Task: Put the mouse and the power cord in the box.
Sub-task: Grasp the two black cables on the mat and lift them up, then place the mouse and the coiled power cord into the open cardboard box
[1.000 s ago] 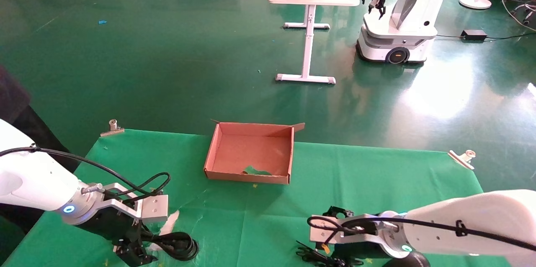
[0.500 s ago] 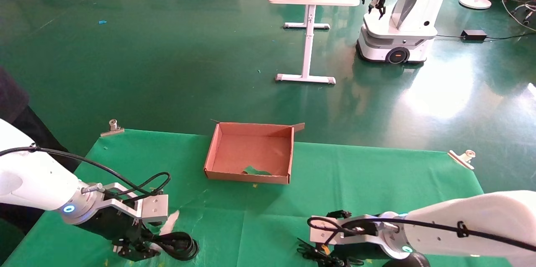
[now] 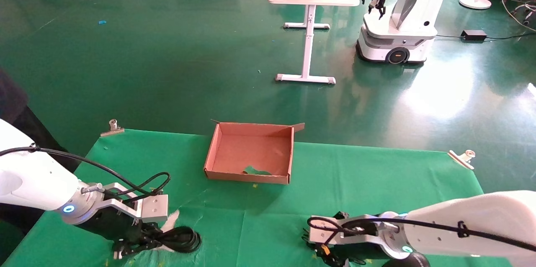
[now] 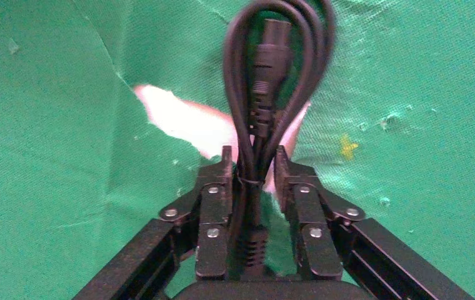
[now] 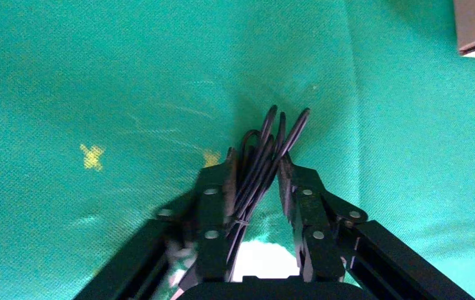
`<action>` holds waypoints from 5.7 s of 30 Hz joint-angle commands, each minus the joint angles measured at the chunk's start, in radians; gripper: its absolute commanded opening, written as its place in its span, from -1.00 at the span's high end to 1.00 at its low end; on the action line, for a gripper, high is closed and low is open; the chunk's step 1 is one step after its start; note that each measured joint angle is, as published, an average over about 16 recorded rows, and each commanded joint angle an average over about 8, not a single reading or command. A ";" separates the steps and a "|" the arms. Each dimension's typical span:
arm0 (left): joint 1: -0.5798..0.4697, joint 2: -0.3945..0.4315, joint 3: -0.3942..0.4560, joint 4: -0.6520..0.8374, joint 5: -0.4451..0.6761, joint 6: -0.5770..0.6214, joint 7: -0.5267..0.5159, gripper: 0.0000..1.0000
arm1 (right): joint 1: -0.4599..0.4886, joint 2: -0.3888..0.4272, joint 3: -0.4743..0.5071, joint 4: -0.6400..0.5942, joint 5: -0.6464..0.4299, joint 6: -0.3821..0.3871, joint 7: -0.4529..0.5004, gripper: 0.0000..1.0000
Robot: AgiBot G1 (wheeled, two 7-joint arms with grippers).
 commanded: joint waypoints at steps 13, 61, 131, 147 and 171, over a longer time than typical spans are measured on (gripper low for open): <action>-0.003 -0.002 -0.002 -0.001 -0.004 0.002 -0.001 1.00 | -0.001 0.000 0.000 0.001 0.000 0.001 0.000 1.00; 0.041 0.160 0.083 -0.294 -0.217 -0.613 0.185 -1.00 | 0.231 0.103 0.162 -0.077 0.095 0.069 0.007 1.00; -0.244 0.022 0.212 0.066 -0.215 -0.441 0.089 -1.00 | 0.396 -0.309 -0.481 -0.327 0.224 0.686 0.042 -1.00; -0.243 0.023 0.211 0.065 -0.215 -0.443 0.089 -1.00 | 0.395 -0.307 -0.446 -0.316 0.230 0.655 0.036 -1.00; -0.242 0.022 0.210 0.063 -0.217 -0.443 0.088 -1.00 | 0.220 -0.089 -0.188 -0.160 0.516 0.368 -0.004 -1.00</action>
